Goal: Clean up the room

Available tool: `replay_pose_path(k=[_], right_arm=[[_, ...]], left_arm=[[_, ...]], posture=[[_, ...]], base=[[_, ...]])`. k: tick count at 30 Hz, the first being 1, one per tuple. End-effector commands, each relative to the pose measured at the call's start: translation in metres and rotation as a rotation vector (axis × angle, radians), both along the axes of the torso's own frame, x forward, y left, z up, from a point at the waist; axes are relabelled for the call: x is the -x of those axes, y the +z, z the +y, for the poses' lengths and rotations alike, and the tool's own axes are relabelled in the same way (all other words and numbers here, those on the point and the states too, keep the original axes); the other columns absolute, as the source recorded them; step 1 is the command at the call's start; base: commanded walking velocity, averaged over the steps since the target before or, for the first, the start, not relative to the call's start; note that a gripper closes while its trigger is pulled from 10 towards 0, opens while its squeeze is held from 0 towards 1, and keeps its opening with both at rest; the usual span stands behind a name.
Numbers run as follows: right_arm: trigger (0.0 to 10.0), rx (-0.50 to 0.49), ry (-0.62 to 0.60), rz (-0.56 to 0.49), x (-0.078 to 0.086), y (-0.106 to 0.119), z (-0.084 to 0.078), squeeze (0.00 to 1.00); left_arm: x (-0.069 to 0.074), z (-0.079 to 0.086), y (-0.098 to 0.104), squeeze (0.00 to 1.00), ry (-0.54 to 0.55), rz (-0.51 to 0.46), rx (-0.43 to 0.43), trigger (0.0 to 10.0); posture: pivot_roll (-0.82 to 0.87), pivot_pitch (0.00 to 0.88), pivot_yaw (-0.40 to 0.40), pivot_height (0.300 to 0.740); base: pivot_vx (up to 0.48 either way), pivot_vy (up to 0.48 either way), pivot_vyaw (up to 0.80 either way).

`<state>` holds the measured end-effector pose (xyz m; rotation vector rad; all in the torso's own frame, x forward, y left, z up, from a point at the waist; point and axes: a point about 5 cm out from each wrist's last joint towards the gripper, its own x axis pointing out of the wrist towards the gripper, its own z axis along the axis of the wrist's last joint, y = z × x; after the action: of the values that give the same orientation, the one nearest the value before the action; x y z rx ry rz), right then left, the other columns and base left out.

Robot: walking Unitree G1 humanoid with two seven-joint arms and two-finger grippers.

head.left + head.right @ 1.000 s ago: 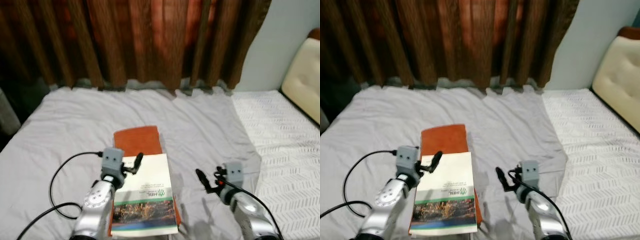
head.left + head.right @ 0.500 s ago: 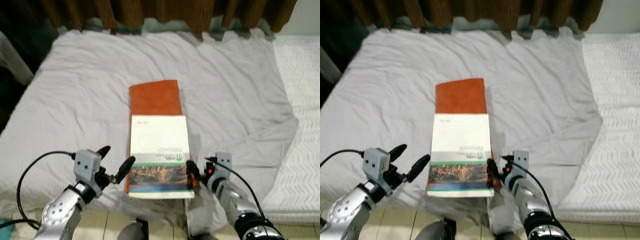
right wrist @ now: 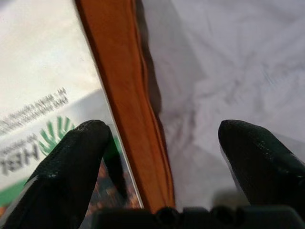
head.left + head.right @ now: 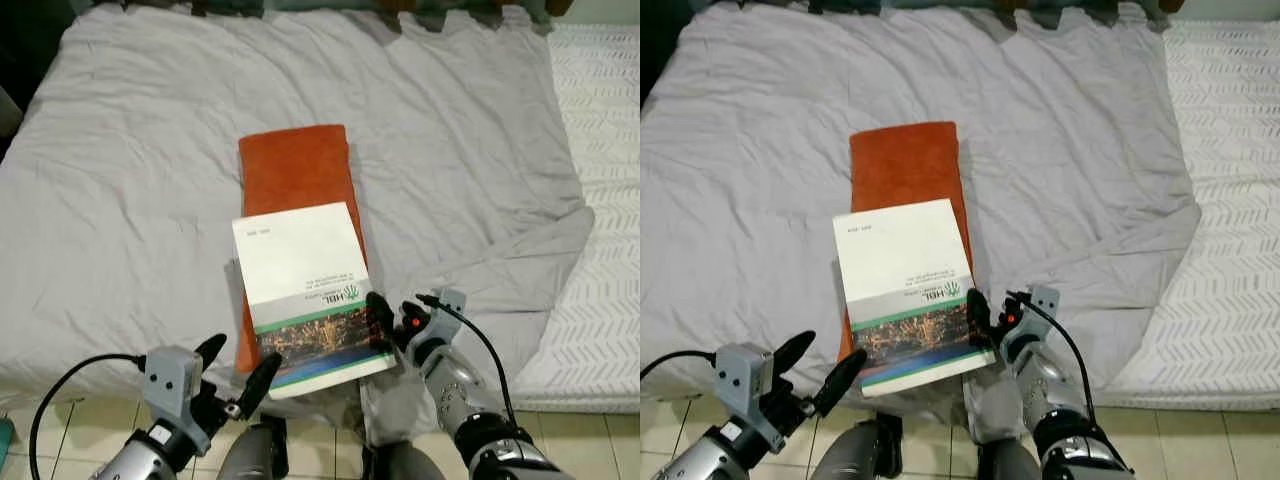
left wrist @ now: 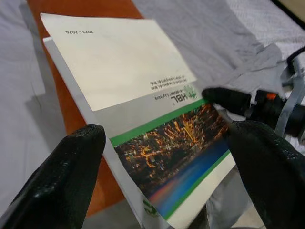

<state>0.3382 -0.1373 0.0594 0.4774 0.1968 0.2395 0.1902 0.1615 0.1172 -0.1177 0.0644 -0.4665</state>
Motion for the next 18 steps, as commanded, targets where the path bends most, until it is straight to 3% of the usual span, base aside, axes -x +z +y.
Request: replay_pose_path(k=[1,11,18], right_arm=[[10.0,-0.027,-0.002,-0.015,0.005,-0.003,0.001,0.0],[10.0,-0.094,0.015,0.028,0.037,-0.024,0.003,0.0],[10.0,-0.147,0.054,0.032,0.055,-0.024,0.003,0.0]], left_arm=[[0.008,-0.001,-0.003,0.0,0.006,0.031,-0.006,10.0],[0.011,-0.003,-0.007,0.0,0.007,0.059,-0.021,10.0],[0.008,-0.004,-0.009,0.0,0.006,0.059,-0.026,10.0]], posture=[[0.22,0.471,-0.001,0.74],[0.19,0.456,-0.006,0.74],[0.16,0.44,-0.009,0.74]], base=[[0.0,0.0,0.0],[0.0,0.0,0.0],[0.0,0.0,0.0]])
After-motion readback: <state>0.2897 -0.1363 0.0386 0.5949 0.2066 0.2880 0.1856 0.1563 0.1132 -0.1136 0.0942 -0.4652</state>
